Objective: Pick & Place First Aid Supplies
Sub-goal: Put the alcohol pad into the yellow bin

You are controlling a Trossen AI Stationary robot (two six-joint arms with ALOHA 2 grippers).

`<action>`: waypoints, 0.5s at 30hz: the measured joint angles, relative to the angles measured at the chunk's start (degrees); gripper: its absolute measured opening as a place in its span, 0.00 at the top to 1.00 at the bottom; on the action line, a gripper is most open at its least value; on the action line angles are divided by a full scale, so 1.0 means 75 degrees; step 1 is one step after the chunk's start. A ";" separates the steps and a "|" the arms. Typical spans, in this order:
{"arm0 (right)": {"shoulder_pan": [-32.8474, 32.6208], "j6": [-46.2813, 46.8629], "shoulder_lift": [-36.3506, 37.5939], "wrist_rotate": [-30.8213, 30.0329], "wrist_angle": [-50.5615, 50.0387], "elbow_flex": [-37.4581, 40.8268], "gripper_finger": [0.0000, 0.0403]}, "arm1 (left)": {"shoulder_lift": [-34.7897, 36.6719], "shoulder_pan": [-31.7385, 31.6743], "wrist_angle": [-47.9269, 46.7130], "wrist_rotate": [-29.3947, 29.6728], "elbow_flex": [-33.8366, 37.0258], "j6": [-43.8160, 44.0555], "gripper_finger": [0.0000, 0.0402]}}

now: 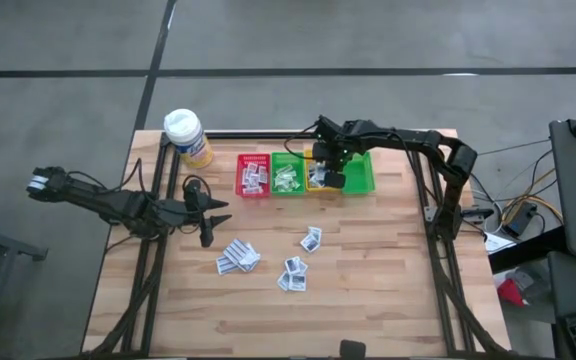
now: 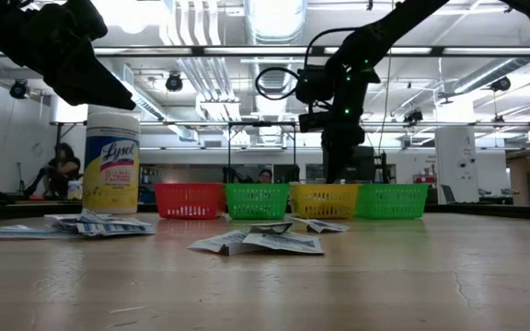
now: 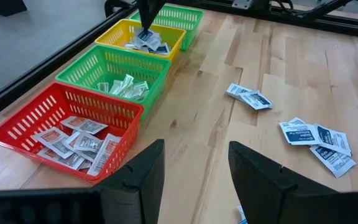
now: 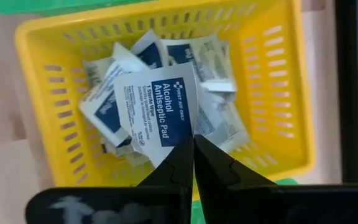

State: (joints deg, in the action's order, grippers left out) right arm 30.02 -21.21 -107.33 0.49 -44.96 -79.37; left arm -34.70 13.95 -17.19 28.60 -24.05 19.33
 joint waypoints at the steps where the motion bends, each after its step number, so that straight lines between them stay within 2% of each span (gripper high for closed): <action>1: 0.0008 -0.0052 0.0000 0.0000 0.0047 0.0000 0.98 | 0.0000 0.0001 0.0000 0.0000 0.0000 -0.0002 0.57; 7: -0.0003 -0.0440 0.0000 0.0000 0.0170 0.0000 0.96 | 0.0000 0.0000 0.0000 0.0000 0.0000 -0.0003 0.57; 15: 0.0003 -0.0416 0.0000 -0.0003 0.0161 -0.0022 0.76 | 0.0000 -0.0002 0.0000 0.0000 0.0000 0.0032 0.57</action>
State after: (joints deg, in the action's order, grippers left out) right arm 30.04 -24.33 -107.33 0.47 -43.75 -79.54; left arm -34.70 13.93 -17.19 28.60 -24.05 19.57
